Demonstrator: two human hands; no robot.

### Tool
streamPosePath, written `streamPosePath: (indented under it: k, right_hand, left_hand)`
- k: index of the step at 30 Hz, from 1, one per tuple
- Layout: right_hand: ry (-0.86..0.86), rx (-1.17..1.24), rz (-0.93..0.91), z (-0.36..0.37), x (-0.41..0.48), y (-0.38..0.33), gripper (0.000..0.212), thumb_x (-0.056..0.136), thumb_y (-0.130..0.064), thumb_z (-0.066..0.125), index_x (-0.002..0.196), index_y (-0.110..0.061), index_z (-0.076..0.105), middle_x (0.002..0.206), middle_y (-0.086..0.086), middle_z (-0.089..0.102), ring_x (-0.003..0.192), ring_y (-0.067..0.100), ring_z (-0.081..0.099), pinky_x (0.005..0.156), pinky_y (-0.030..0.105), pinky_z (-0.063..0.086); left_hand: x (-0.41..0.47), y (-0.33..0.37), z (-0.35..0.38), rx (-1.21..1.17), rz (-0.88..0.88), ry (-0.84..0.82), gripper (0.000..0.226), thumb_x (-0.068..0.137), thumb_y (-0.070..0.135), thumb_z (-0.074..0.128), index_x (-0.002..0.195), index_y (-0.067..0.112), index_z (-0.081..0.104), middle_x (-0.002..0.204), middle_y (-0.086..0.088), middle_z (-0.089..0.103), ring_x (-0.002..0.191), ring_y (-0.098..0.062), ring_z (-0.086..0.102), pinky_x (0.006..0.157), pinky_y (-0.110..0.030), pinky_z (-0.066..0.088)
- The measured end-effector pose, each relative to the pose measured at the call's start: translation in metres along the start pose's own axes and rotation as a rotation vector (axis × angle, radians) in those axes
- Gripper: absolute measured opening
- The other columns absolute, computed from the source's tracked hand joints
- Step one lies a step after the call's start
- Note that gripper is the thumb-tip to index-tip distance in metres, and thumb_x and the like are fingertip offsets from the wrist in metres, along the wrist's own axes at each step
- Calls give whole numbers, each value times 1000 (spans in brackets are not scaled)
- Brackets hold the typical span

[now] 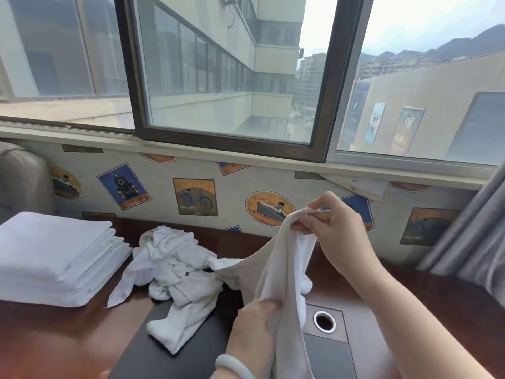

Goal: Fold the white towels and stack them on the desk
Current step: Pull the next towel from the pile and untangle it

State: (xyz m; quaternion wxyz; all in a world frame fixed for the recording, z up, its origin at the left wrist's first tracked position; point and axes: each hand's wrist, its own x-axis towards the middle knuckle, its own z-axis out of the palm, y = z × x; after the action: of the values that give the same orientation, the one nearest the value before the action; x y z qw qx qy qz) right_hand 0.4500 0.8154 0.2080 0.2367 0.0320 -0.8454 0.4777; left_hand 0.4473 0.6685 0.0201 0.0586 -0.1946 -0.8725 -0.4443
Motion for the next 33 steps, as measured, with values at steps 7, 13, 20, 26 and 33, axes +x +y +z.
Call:
streamPosePath:
  k: [7,13,20,26,33]
  right_hand:
    - [75,-31,20,11,2,5,14,93,-13,64,87,-17,52,64,-15,72,75,1,70,71,18,51]
    - [106,-109,16,20,3,-2,11,92,-18,67,96,-14,57,79,-8,68,80,7,65,58,4,40]
    - [112,-99,34,23,0,-5,10,93,-18,65,97,-15,56,90,0,72,81,11,66,58,6,39]
    - [94,-114,44,28,0,-4,10,94,-17,65,97,-17,56,91,0,70,78,9,63,58,8,40]
    - [91,-112,43,33,-1,-2,8,95,-16,62,96,-18,55,91,1,71,84,13,66,60,9,41]
  left_hand:
    - [-23,0,36,142,113,319,22,80,45,49,94,30,57,121,7,42,103,-8,42,84,-16,43]
    - [-26,10,53,319,47,241,64,92,75,19,71,29,59,83,14,50,69,-2,57,74,-14,41]
    - [-7,24,35,399,109,242,35,81,57,38,84,25,53,83,7,45,65,-7,52,62,-14,49]
    - [-5,32,38,465,120,127,40,81,58,36,61,28,54,68,12,48,51,-3,51,46,-11,42]
    - [16,36,18,536,-64,67,36,104,39,35,111,15,61,121,-1,47,107,-18,51,88,-29,46]
